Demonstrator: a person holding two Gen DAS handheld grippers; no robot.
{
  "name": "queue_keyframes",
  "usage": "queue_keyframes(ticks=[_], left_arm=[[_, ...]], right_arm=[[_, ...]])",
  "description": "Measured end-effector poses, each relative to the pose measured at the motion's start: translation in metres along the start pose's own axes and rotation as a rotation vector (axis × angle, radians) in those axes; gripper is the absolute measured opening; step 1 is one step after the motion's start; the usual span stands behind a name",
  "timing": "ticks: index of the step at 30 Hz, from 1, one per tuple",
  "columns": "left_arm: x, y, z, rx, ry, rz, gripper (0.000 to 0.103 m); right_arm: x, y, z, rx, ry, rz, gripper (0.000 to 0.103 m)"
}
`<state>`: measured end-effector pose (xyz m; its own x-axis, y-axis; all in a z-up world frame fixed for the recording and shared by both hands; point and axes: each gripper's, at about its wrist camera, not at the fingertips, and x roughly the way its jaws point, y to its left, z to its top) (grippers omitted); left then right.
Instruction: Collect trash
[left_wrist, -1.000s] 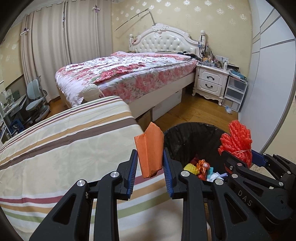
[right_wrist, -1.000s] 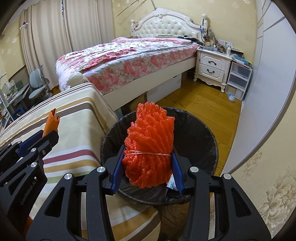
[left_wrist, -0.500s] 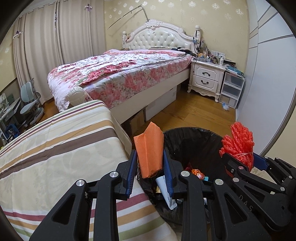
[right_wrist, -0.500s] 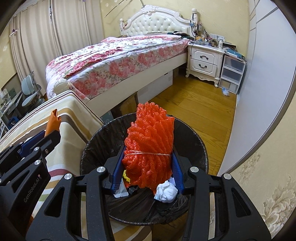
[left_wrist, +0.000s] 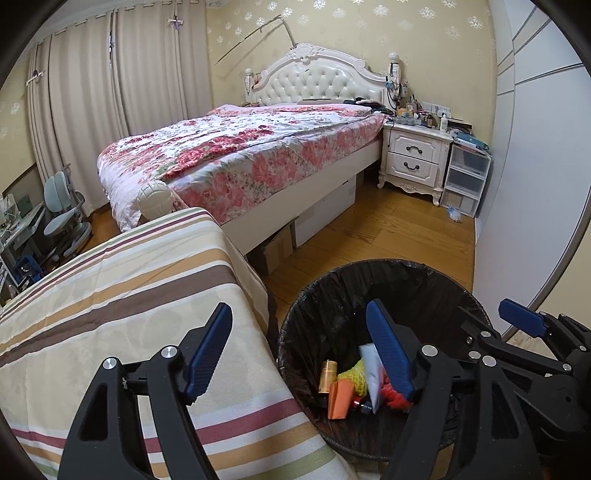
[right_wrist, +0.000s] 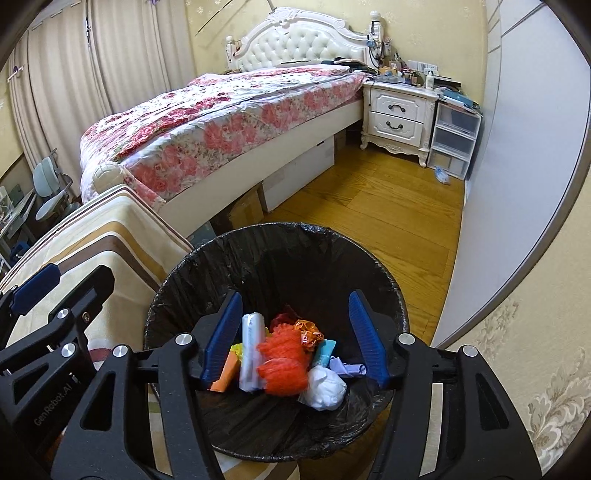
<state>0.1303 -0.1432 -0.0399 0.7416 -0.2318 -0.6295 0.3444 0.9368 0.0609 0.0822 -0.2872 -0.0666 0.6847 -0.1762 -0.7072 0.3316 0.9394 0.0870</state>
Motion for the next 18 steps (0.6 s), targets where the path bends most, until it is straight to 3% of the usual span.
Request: queue_keyframes(ticks=[5,7,12,18], left_arm=[[-0.009,0.008,-0.002,-0.019,-0.002,0.024,0.076],[-0.014,0.010,-0.004,-0.020,-0.008,0.033,0.077],[-0.030,0.019,-0.009,-0.037,-0.021,0.052,0.081],[-0.053,0.028,-0.020,-0.040,-0.045,0.069,0.083]], right_arm=[[-0.010,0.001,-0.001,-0.005,-0.014,-0.018,0.066],[-0.016,0.001,-0.002,-0.007,-0.025,-0.028,0.074],[-0.033,0.001,-0.008,0.001,-0.046,-0.037,0.081],[-0.053,0.006,-0.017,-0.015,-0.063,-0.033,0.085]])
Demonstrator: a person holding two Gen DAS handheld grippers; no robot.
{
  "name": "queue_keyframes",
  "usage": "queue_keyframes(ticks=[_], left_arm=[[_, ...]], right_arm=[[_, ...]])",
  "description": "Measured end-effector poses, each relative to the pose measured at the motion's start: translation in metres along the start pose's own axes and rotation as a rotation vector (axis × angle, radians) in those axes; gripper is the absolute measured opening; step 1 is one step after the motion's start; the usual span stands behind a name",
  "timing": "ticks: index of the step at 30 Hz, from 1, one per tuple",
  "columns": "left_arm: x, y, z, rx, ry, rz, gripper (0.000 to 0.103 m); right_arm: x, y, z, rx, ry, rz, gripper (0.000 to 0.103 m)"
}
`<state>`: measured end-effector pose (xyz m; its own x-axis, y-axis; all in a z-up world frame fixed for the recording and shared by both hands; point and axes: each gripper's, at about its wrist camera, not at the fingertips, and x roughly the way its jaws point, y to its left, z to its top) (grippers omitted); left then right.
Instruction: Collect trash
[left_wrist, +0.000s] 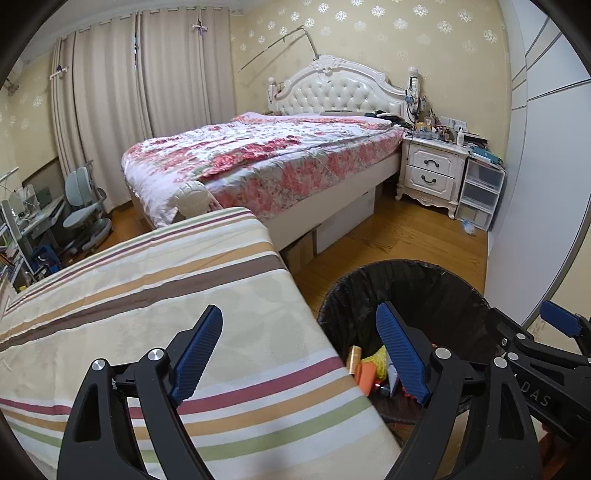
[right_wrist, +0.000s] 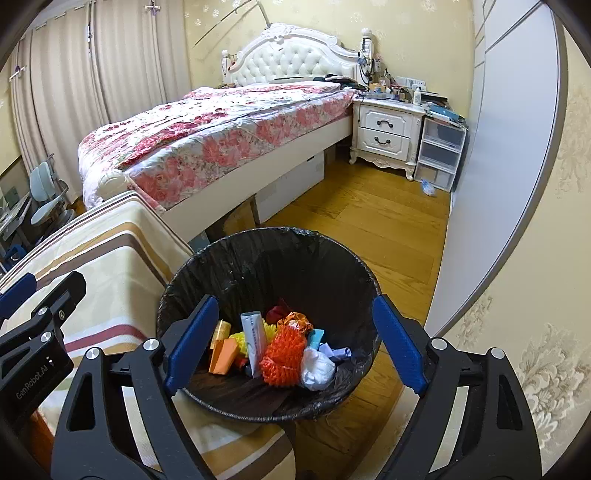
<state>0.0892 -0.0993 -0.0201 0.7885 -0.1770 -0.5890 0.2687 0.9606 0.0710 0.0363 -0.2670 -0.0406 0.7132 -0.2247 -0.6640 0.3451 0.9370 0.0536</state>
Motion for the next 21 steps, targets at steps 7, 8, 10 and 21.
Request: queue_keyframes(ticks=[7,8,10,21], left_arm=[[-0.023,0.014,-0.011,-0.018,-0.011,0.010,0.084],[-0.025,0.016,-0.012,-0.021,-0.011,0.012,0.084],[-0.030,0.019,-0.015,-0.025,-0.010,0.018,0.084],[-0.041,0.032,-0.024,-0.058,-0.011,0.036,0.084]], right_arm=[[-0.027,0.007,-0.010,-0.019,-0.029,0.009,0.086],[-0.030,0.008,-0.011,-0.022,-0.032,0.011,0.087],[-0.036,0.010,-0.014,-0.029,-0.038,0.014,0.087],[-0.053,0.015,-0.022,-0.048,-0.055,0.027,0.087]])
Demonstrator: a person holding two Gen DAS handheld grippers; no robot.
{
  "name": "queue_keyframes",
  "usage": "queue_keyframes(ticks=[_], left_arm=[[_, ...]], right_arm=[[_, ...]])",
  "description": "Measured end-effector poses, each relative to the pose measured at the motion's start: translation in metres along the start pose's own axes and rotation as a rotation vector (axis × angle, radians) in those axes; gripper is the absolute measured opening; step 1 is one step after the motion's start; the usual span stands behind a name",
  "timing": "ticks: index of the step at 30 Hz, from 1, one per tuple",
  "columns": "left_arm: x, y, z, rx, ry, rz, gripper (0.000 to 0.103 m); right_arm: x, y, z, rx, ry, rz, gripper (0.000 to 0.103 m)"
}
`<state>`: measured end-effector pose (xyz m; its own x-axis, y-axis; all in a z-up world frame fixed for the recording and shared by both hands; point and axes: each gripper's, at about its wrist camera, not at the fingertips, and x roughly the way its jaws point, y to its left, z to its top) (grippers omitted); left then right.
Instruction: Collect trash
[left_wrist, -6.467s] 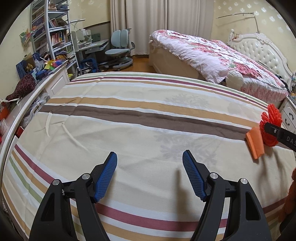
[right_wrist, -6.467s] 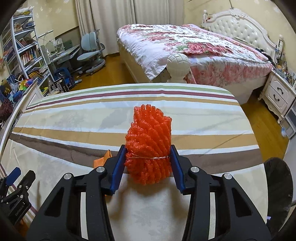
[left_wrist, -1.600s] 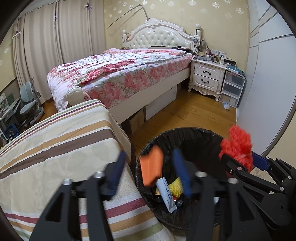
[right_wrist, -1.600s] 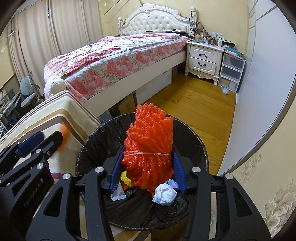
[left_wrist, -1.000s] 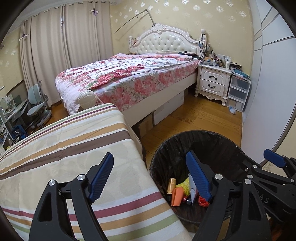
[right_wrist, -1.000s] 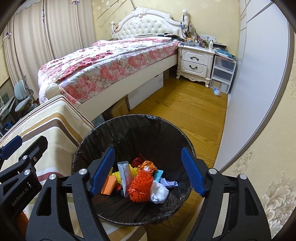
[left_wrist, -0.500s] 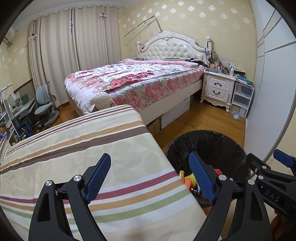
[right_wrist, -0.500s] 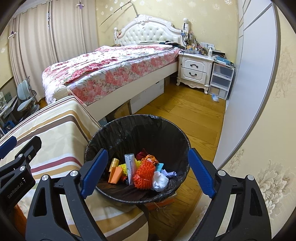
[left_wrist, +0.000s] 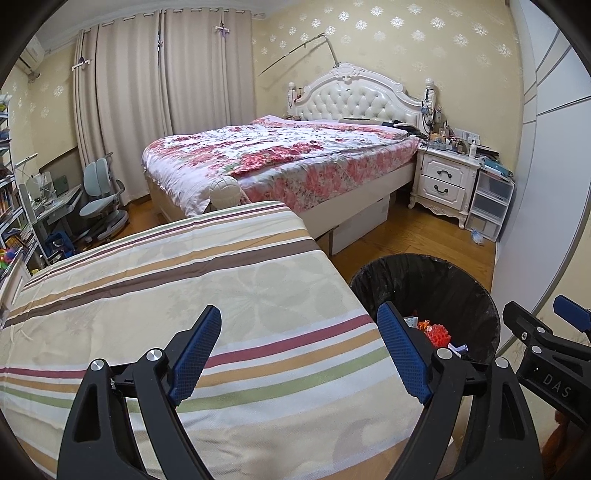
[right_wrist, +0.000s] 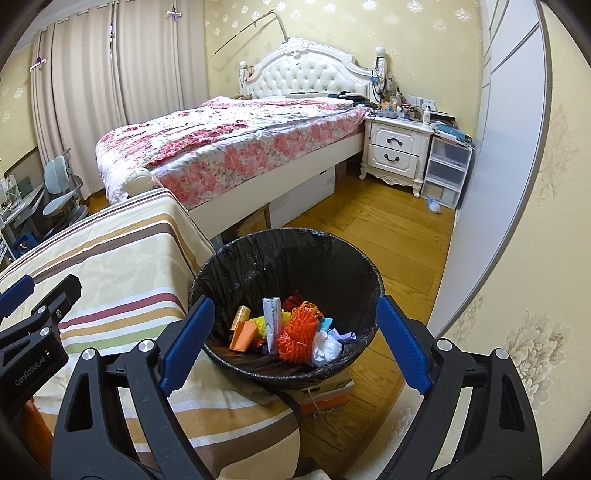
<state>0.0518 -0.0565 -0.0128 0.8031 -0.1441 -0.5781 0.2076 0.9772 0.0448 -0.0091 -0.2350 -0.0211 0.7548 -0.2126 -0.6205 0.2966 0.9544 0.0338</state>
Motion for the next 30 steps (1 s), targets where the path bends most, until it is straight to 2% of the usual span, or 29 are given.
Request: queue_keyframes(ticks=[30], left_arm=[[-0.0025,0.0048,-0.0043,-0.006,-0.004,-0.003,0.084]], right_arm=[[-0.0026,0.0032,0.0014,-0.009,-0.005,-0.002,0.087]])
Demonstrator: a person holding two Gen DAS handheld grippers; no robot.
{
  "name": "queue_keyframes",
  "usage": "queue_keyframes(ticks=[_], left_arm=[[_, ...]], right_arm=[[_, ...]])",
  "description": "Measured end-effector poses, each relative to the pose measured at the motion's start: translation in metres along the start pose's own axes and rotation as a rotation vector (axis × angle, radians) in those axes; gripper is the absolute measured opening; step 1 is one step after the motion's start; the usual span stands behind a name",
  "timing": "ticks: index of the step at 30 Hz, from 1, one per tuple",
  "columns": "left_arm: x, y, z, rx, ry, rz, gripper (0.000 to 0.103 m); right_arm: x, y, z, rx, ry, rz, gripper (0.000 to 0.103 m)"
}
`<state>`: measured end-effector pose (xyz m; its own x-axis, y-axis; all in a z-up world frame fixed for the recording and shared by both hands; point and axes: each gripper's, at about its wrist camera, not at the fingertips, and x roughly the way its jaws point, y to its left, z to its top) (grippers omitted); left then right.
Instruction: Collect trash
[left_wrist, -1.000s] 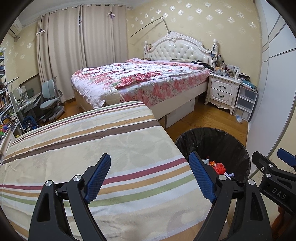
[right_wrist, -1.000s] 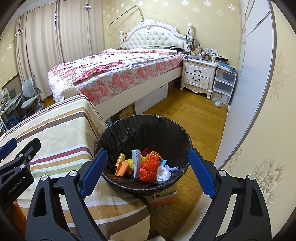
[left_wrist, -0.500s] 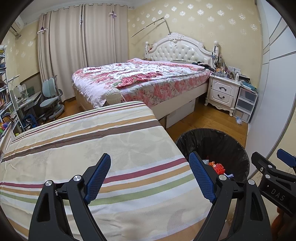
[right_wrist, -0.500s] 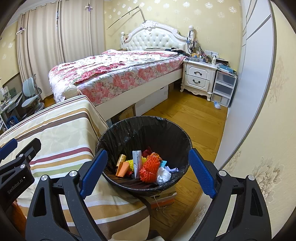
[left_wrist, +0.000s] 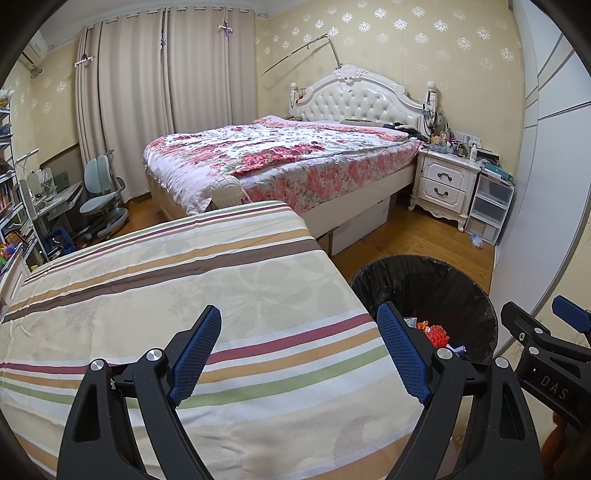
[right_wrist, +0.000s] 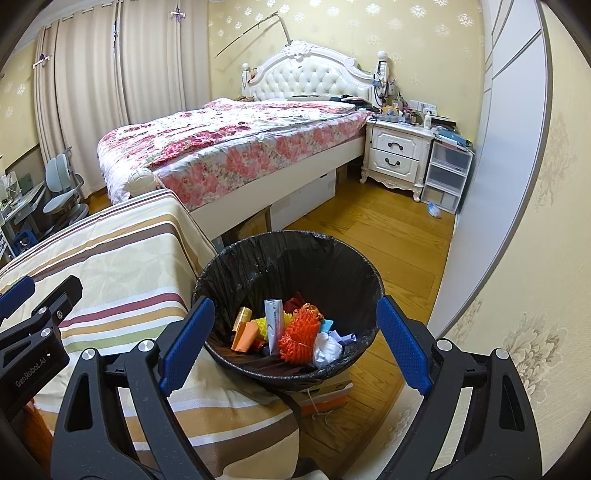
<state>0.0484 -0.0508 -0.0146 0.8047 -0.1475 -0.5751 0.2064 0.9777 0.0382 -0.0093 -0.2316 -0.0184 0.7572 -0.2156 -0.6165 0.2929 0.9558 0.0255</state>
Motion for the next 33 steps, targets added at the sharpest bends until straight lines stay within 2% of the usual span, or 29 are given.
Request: queue_keyframes(ticks=[33], left_arm=[[-0.0013,0.0012,-0.0008,-0.002,-0.006,-0.004,0.084]], right_arm=[[0.0000,0.0000,0.0000,0.000,0.002,0.000,0.087]])
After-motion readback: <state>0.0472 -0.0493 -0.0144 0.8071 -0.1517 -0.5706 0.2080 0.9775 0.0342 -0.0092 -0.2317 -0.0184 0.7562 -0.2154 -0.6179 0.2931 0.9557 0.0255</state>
